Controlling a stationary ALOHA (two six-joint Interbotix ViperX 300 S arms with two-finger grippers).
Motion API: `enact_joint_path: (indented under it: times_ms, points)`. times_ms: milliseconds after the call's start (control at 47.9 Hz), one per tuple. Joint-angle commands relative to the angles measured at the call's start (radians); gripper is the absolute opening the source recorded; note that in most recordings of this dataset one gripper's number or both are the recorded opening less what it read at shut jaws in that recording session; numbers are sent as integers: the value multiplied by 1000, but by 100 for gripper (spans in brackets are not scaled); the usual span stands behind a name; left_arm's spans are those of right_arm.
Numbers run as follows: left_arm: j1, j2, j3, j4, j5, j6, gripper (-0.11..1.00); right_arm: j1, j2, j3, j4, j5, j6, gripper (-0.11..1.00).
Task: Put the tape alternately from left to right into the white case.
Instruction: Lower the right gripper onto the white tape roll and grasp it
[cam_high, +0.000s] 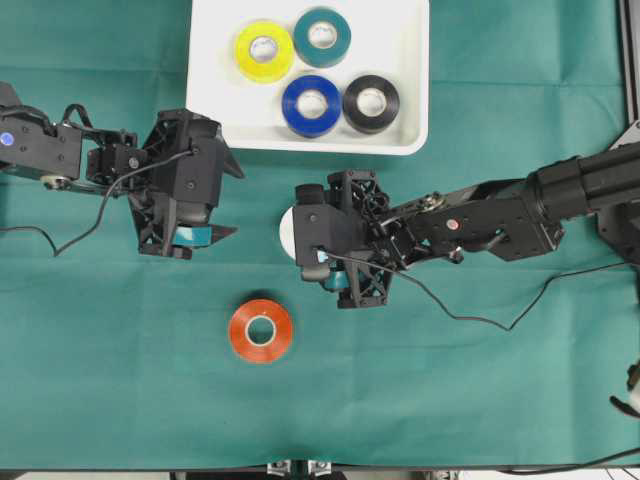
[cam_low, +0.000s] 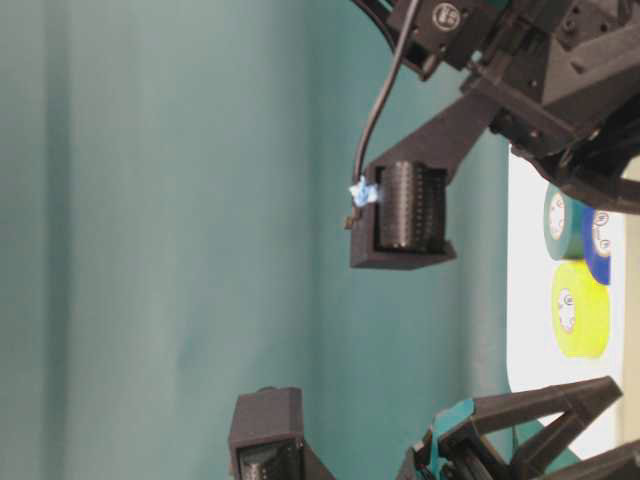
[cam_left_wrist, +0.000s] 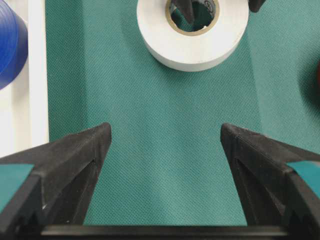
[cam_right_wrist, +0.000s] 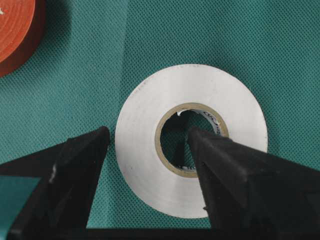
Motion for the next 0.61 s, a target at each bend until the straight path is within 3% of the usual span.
enact_joint_path:
  times_ms: [0,292,396,501,584]
  points:
    - [-2,-14,-9,-2,-3,-2,72,-8,-9,-14,0,-2,0,76]
    - [-2,-14,-9,-2,-3,-2,72,-14,2,-23,0,-3,-5,74]
    - [-2,-14,-9,-2,-3,-2,72,-12,2,-28,-2,-5,-3,60]
    - [-2,-14,-9,-2,-3,-2,72,-11,-3,-32,0,-3,-3,34]
    - [-2,-14,-9,-2,-3,-2,72,-8,-14,-35,0,-5,-2,30]
